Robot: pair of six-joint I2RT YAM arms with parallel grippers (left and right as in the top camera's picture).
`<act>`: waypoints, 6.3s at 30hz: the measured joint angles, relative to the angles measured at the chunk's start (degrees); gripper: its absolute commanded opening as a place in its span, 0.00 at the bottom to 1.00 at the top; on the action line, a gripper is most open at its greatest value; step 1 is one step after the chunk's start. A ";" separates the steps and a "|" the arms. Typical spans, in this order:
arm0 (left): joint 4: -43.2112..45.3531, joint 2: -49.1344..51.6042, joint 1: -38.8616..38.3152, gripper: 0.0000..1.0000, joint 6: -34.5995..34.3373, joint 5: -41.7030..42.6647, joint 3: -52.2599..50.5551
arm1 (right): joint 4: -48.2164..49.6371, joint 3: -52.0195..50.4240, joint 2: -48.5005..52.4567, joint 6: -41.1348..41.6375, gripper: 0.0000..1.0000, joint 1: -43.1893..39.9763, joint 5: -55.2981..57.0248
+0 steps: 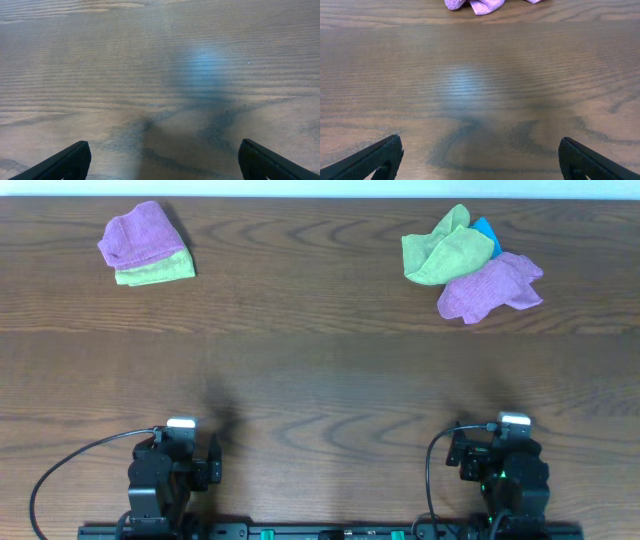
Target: Fold the cloth
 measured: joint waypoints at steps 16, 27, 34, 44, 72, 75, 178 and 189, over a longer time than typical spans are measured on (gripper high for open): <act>0.00 0.00 0.00 0.95 0.00 0.02 0.00 | 0.00 0.00 0.00 -0.02 0.99 0.00 0.00; 0.00 0.00 0.00 0.95 0.00 0.02 0.00 | 0.00 0.00 0.00 0.00 0.99 0.00 0.00; 0.00 0.00 0.00 0.95 0.00 0.02 0.00 | 0.00 0.00 0.00 0.24 0.99 0.00 -0.04; 0.04 -0.07 0.00 0.95 0.04 0.00 -0.07 | -1.42 17.25 18.73 8.00 0.99 -0.02 -0.24; 0.17 -0.04 -0.04 0.95 0.04 0.00 -0.24 | -3.72 78.51 97.35 12.79 0.99 -11.32 -11.45; 0.15 -0.04 -0.04 0.95 0.04 0.00 -0.24 | -0.74 78.51 98.82 12.68 0.99 -11.34 -12.57; 0.17 -0.04 -0.04 0.95 0.04 0.00 -0.24 | 0.37 78.44 101.46 8.70 0.99 28.74 -12.44; 1.68 -0.04 -0.04 0.95 0.04 3.56 -0.72 | -5.55 78.99 101.29 8.70 0.99 27.23 -11.08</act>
